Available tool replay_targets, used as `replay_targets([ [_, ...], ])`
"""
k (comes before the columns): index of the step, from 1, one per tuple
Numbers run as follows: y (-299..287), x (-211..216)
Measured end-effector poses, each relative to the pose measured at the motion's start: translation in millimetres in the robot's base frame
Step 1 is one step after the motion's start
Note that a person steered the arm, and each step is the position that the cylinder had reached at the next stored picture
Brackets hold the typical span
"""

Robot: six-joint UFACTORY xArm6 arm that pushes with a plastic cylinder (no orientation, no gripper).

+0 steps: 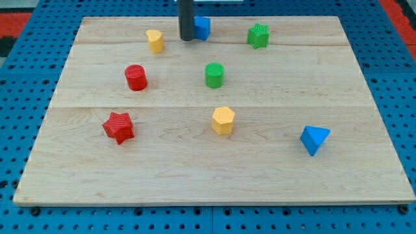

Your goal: Push the green circle to the red circle

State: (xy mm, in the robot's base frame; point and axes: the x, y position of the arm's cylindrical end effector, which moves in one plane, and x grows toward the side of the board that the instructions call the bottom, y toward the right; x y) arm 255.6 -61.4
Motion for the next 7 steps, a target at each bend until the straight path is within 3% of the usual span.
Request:
replay_targets([
  [1,-39.6,1.7],
  [3,41.5,59.6],
  [4,91.2,59.6],
  [5,166.1,96.5],
  [6,102.0,111.6],
  [7,-8.5,99.1],
])
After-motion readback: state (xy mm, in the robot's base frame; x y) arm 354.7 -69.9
